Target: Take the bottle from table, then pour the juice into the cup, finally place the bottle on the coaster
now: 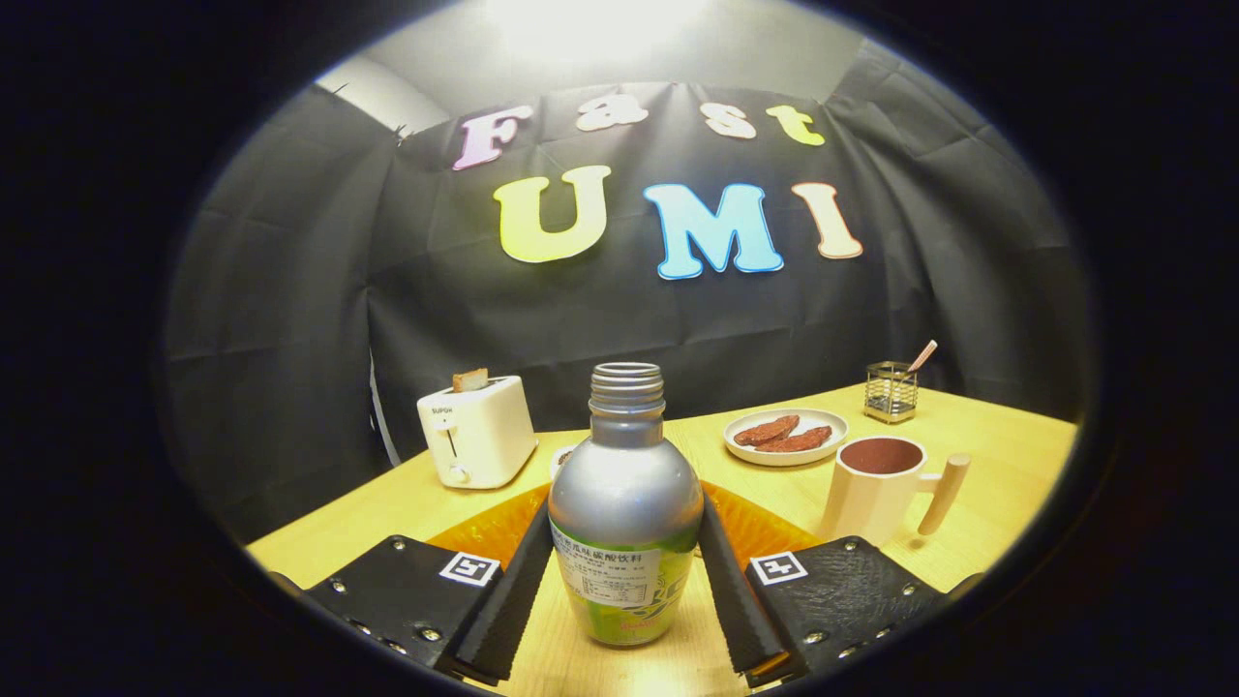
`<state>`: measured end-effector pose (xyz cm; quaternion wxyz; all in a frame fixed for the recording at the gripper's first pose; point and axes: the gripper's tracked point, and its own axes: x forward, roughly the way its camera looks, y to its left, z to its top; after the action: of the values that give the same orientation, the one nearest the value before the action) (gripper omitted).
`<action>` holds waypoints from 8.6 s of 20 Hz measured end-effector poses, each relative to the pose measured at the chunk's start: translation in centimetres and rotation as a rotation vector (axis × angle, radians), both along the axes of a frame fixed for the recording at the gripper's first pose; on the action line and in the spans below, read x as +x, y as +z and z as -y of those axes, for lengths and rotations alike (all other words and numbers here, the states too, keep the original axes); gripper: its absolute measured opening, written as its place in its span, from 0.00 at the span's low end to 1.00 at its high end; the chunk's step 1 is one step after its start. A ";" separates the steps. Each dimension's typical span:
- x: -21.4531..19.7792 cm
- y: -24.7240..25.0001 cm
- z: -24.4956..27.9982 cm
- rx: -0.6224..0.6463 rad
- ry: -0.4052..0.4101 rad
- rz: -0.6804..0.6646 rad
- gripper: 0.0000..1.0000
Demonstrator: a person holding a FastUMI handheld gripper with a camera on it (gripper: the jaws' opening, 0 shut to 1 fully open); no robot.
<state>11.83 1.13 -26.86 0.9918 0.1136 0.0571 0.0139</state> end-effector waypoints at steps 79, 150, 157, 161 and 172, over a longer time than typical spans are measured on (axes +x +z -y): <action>4.1 6.1 8.5 1.689 -0.020 0.213 0.79; 5.5 7.6 12.4 2.050 -0.182 0.457 0.79; 5.7 6.4 12.6 2.040 -0.200 0.449 0.79; 5.8 5.8 12.7 2.037 -0.204 0.437 0.79; 5.9 5.2 13.3 2.011 -0.200 0.426 0.79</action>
<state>17.77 -12.16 -21.61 0.4246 0.8897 -0.1674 -0.0075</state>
